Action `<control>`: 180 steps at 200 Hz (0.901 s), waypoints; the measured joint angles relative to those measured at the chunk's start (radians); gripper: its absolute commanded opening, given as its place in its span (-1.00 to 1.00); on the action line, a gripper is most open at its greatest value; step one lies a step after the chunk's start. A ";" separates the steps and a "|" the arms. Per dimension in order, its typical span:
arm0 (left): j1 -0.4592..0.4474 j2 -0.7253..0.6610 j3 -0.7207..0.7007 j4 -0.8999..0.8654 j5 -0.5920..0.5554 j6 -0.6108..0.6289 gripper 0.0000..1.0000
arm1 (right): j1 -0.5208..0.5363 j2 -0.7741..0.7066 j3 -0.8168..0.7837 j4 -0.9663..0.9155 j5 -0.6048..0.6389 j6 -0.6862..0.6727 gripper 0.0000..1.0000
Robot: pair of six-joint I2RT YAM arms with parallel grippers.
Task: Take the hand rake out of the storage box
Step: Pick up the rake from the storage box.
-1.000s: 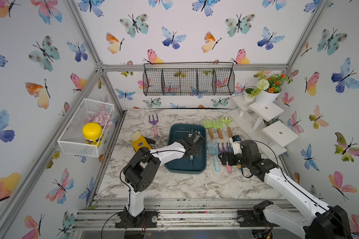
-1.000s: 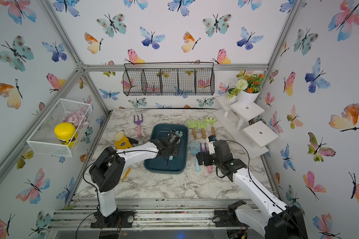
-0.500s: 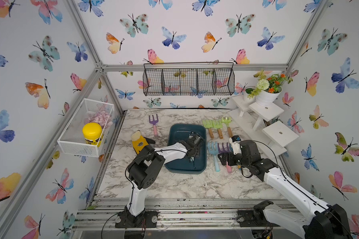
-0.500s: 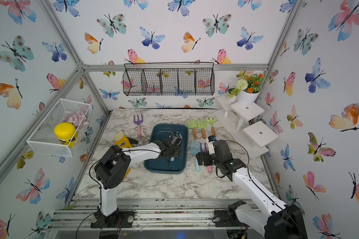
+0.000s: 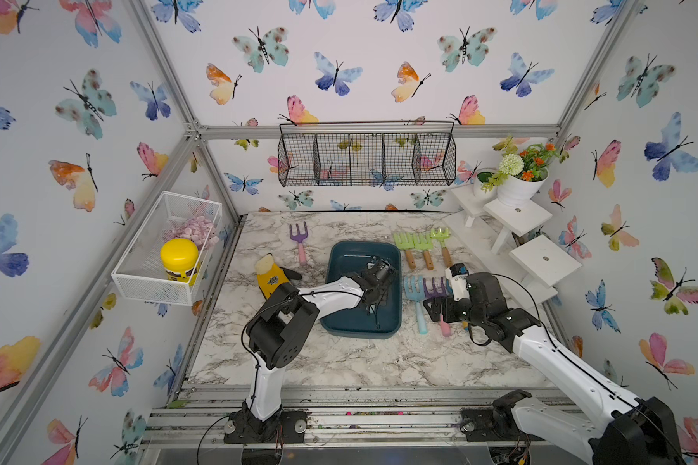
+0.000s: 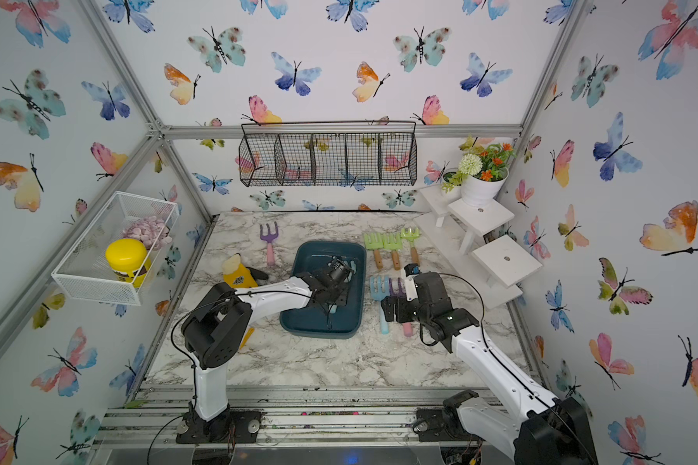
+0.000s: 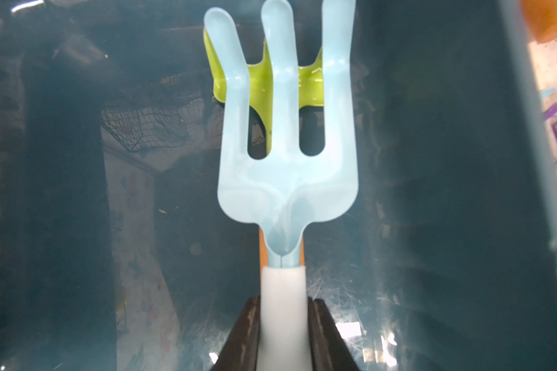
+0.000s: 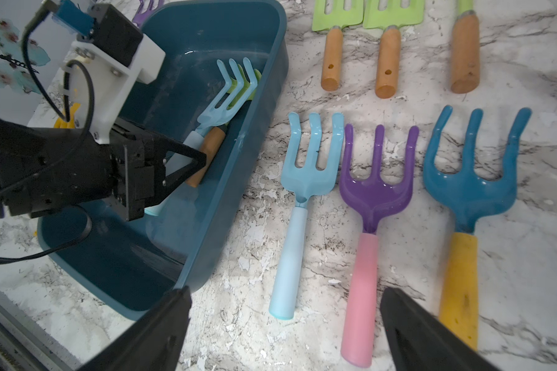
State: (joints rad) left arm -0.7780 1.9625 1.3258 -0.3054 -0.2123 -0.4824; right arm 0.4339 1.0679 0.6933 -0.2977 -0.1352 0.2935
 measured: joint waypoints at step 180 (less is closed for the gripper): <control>0.140 -0.274 0.020 -0.077 -0.057 0.068 -0.60 | 0.000 0.010 -0.001 0.000 -0.025 -0.008 0.92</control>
State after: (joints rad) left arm -0.6380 1.6882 1.3460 -0.3824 -0.2695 -0.4145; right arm 0.4339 1.0775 0.6922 -0.2977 -0.1600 0.2852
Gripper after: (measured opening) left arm 0.270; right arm 0.966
